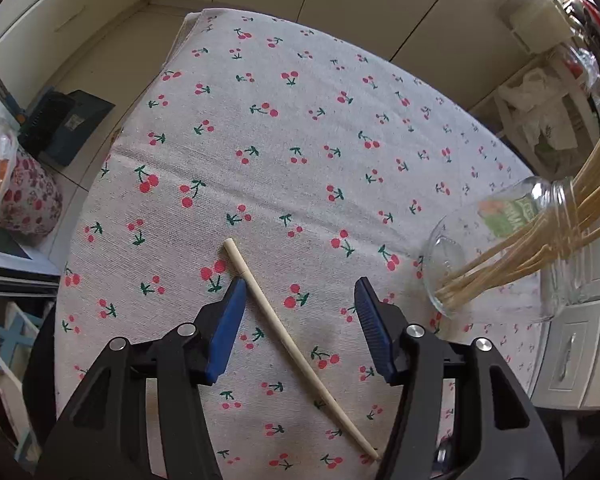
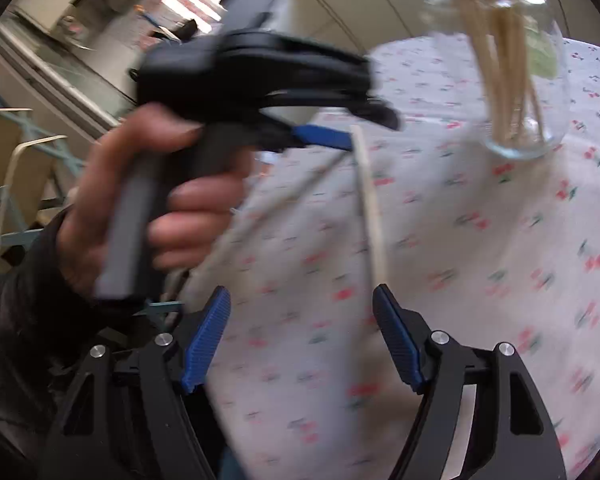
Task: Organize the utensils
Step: 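Move the open left gripper down and close it on the last stick, then lift the stick upright with the left gripper and lower it into the jar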
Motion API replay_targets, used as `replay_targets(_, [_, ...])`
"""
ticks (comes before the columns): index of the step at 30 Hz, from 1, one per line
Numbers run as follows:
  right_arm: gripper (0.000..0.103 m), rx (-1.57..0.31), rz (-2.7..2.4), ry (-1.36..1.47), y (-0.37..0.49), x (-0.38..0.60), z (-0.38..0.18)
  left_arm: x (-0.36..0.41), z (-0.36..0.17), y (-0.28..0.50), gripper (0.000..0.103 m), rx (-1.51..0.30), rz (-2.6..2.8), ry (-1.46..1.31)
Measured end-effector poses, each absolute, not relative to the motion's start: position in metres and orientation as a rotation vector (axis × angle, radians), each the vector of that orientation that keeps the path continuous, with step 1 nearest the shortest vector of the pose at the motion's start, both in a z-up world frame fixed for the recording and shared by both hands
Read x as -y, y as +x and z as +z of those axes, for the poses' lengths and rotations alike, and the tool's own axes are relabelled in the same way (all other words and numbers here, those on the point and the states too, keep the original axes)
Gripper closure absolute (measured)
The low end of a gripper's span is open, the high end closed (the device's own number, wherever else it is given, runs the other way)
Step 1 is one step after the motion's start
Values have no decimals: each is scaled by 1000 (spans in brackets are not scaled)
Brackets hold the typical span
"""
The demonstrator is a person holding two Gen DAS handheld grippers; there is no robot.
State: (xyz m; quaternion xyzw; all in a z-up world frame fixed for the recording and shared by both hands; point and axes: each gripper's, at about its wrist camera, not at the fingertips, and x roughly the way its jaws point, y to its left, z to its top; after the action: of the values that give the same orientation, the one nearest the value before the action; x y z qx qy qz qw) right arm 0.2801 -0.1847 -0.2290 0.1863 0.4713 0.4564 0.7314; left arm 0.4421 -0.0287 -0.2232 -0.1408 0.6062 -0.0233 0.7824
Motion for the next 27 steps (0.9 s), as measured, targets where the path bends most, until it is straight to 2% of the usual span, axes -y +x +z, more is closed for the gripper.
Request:
replay_targets(2, [32,-1003,1009,486,271,191,-227,30,-222,440,50,-1318,-40,-273])
replay_targets(4, [32,-977,991,534,266,200,-227,43,-222,437,61,-1309,-16,-163])
replay_targets(6, [30,-953,964,599,267,211,-229,58,-223,435,78,-1278,18,-33])
replay_targets(10, [30,-941,946,686,271,223,-237,72,-220,434,97,-1258,32,-18])
replay_targets(13, [30,-916,937,739,271,237,-235,84,-219,429,98,-1241,-9,-8])
replay_targets(19, [30,-903,923,800,269,251,-234,75,-206,411,99,-1159,-141,-156])
replay_targets(24, [30,-887,881,795,268,261,-235,58,-163,389,99,-944,-219,-272])
replay_targets(27, [30,-808,714,721,260,272,-223,53,-116,378,99,-729,-271,-321])
